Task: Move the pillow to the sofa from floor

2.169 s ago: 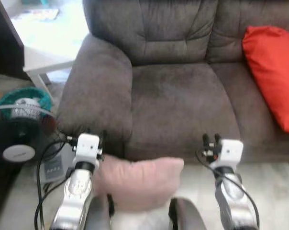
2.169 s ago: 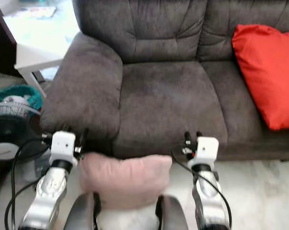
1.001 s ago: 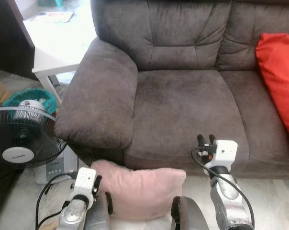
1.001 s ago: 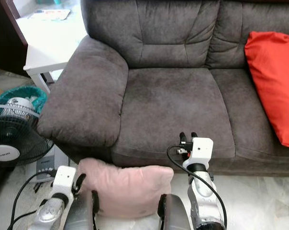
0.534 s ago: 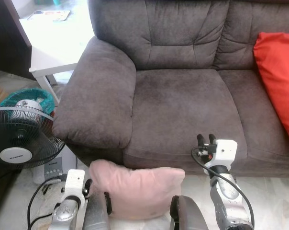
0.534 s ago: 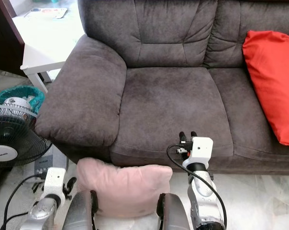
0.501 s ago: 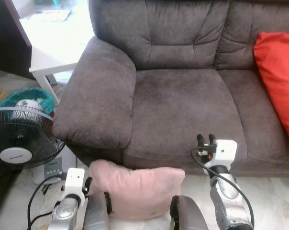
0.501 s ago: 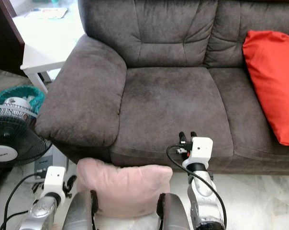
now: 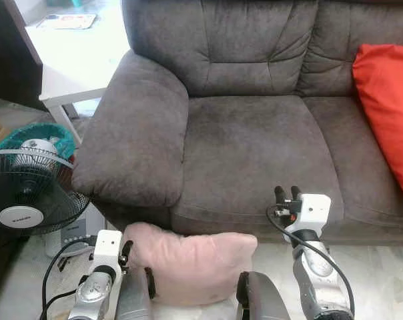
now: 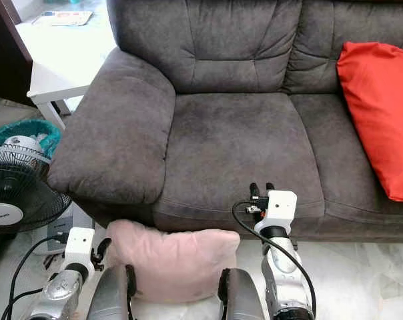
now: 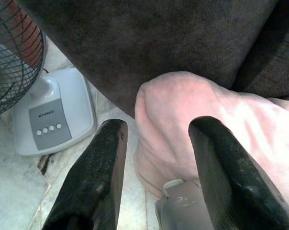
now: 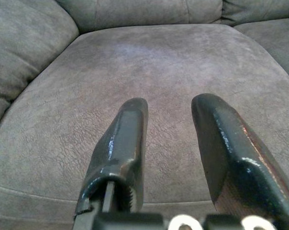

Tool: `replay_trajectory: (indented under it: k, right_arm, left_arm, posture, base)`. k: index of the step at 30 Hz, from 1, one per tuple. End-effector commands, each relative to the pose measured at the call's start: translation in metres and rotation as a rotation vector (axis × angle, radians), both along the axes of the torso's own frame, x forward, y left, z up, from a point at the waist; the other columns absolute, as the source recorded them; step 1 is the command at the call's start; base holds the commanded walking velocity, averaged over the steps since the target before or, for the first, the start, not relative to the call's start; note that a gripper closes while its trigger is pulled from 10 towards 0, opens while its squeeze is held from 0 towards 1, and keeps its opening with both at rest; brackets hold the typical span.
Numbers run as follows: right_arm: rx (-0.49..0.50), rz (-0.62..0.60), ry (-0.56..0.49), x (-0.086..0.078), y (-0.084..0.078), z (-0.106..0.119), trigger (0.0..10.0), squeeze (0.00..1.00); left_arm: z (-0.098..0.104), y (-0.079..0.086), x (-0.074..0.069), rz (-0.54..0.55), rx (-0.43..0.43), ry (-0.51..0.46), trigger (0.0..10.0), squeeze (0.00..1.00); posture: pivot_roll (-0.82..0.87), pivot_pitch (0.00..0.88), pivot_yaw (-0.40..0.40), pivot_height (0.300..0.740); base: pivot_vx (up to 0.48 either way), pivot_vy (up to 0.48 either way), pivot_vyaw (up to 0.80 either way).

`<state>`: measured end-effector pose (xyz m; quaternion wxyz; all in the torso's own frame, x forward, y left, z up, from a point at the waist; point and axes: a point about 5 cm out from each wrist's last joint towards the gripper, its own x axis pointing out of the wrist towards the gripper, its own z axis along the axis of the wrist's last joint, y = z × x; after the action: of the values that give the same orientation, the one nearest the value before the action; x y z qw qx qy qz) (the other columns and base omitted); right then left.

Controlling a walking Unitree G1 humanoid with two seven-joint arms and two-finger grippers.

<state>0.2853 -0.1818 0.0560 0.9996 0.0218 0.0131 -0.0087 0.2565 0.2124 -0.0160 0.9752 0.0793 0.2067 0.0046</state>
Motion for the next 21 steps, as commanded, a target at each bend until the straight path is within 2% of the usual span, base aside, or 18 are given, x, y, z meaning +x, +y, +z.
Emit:
replay_trajectory:
  k: [1, 7, 14, 21]
  right_arm:
    - [0.002, -0.004, 0.015, -0.001, -0.001, -0.002, 10.0, 0.00]
    - [-0.005, -0.001, 0.022, -0.001, -0.001, -0.003, 10.0, 0.00]
    - [-0.003, -0.004, 0.001, -0.001, -0.004, 0.000, 10.0, 0.00]
    - [-0.004, 0.008, -0.008, -0.001, -0.003, 0.002, 10.0, 0.00]
  left_arm:
    - [-0.004, 0.003, -0.004, 0.003, 0.004, 0.024, 10.0, 0.00]
    - [-0.005, 0.004, -0.004, 0.008, 0.008, 0.036, 10.0, 0.00]
    - [-0.006, 0.004, -0.004, 0.017, -0.003, 0.036, 10.0, 0.00]
    - [0.004, 0.014, 0.002, 0.052, 0.010, -0.021, 10.0, 0.00]
  posture:
    - [0.14, 0.114, -0.037, 0.519]
    - [0.14, 0.113, -0.038, 0.474]
    - [0.13, 0.111, -0.043, 0.474]
    - [0.13, 0.110, -0.047, 0.474]
  base:
    - [0.000, 0.000, 0.00]
    - [0.000, 0.000, 0.00]
    - [0.000, 0.000, 0.00]
    - [0.000, 0.000, 0.00]
